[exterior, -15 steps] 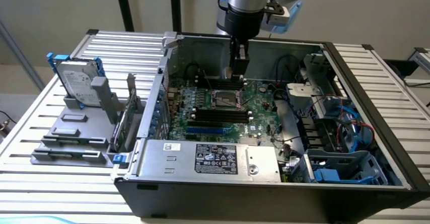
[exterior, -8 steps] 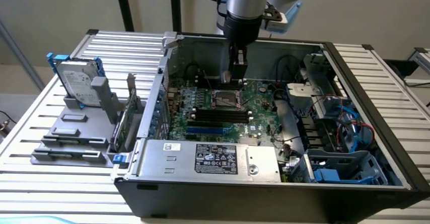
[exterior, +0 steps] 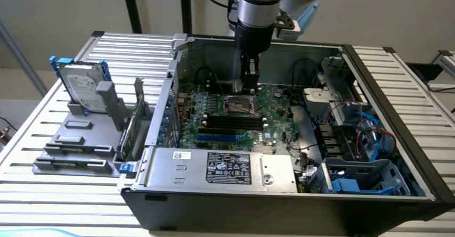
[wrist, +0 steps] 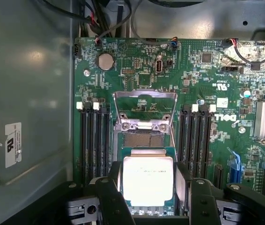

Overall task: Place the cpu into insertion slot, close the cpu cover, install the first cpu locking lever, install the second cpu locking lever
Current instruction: 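Place the cpu into insertion slot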

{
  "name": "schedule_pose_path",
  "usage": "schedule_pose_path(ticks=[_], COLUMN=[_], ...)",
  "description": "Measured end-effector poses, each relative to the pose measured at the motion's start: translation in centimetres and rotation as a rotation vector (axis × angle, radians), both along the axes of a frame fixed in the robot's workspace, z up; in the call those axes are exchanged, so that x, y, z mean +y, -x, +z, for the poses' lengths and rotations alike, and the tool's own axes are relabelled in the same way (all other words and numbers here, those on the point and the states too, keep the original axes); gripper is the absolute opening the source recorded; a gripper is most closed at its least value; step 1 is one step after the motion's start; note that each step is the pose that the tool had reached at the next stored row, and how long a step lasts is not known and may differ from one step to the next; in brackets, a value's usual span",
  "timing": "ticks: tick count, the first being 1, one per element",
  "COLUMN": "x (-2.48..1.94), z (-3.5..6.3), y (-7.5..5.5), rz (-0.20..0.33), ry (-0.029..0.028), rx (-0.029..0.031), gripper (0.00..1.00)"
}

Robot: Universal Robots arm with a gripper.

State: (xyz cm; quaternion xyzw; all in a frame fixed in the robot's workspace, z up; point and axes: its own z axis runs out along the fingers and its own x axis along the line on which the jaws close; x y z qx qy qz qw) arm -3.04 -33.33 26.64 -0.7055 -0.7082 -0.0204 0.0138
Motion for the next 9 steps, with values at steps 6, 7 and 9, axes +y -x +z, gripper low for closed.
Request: schedule_pose_path(ticks=[6, 7, 9], x=[0.00, 0.00, 0.00], z=[-1.09, -1.27, -1.65], y=[0.1, 0.1, 0.1], rz=[0.000, 0.000, -0.001], ry=[0.0000, -0.0001, -0.0001], rx=[-0.0026, -0.0026, -0.0026], gripper=[0.55, 0.55, 0.55])
